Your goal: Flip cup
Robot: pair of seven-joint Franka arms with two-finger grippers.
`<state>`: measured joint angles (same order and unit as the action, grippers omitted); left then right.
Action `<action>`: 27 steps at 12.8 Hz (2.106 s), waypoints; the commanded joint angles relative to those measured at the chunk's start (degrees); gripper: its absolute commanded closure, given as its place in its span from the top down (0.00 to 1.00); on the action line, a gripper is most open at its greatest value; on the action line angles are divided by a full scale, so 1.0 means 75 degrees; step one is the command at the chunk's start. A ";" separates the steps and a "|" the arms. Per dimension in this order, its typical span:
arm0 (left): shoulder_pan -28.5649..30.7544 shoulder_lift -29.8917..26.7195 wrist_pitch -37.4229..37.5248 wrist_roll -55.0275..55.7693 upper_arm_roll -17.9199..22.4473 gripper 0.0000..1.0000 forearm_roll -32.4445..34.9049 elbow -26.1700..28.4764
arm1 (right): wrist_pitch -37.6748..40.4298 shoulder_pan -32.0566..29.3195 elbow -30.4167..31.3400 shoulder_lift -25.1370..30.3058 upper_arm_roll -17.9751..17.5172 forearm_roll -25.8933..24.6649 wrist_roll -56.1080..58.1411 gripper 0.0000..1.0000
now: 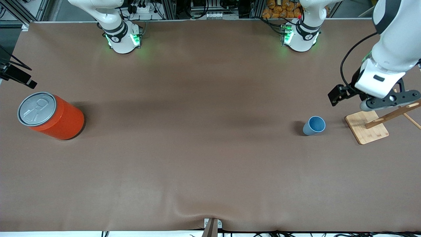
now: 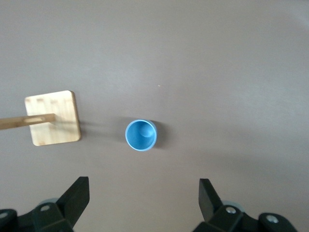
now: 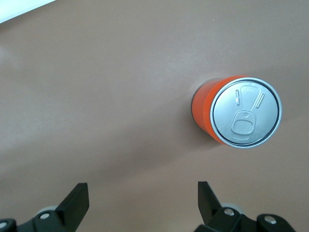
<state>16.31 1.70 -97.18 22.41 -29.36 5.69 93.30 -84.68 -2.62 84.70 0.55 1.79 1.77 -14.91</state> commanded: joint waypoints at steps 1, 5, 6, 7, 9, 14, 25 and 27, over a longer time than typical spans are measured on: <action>0.0111 -0.0366 0.0031 -0.0351 0.0070 1.00 -0.0383 0.0344 | -0.0053 -0.0097 0.0015 0.0067 -0.0121 -0.0236 0.0090 1.00; 0.0451 -0.0367 0.0078 -0.0457 0.0071 1.00 -0.0841 0.0217 | -0.0053 -0.0097 0.0015 0.0067 -0.0121 -0.0284 0.0090 1.00; 0.0462 -0.0332 0.0078 -0.0643 0.0082 1.00 -0.0853 0.0123 | -0.0053 -0.0097 0.0015 0.0067 -0.0121 -0.0295 0.0090 1.00; 0.0497 -0.0297 0.0078 -0.0900 0.0094 1.00 -0.0853 -0.0040 | -0.0053 -0.0108 0.0015 0.0067 -0.0121 -0.0295 0.0090 1.00; 0.0533 -0.0285 0.0090 -0.1136 0.0094 1.00 -0.0747 -0.0123 | -0.0029 -0.0120 0.0015 0.0067 -0.0121 -0.0284 0.0078 1.00; 0.0463 -0.0156 0.0078 -0.1184 0.0082 1.00 0.0096 -0.0147 | -0.0018 -0.0132 0.0015 0.0067 -0.0121 -0.0237 0.0078 1.00; -0.2525 -0.0296 0.1132 -0.1219 0.3327 1.00 -0.0009 -0.0499 | 0.0006 -0.0132 0.0015 0.0067 -0.0121 -0.0190 0.0066 1.00; -0.2537 -0.0495 0.1156 -0.1347 0.3457 1.00 -0.0335 -0.0429 | -0.0017 -0.0132 0.0015 0.0055 -0.0121 -0.0178 0.0066 1.00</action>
<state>-1.62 -0.11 -90.11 13.71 -5.10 4.93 90.09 -84.88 -2.62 84.70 0.55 1.63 0.42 -14.88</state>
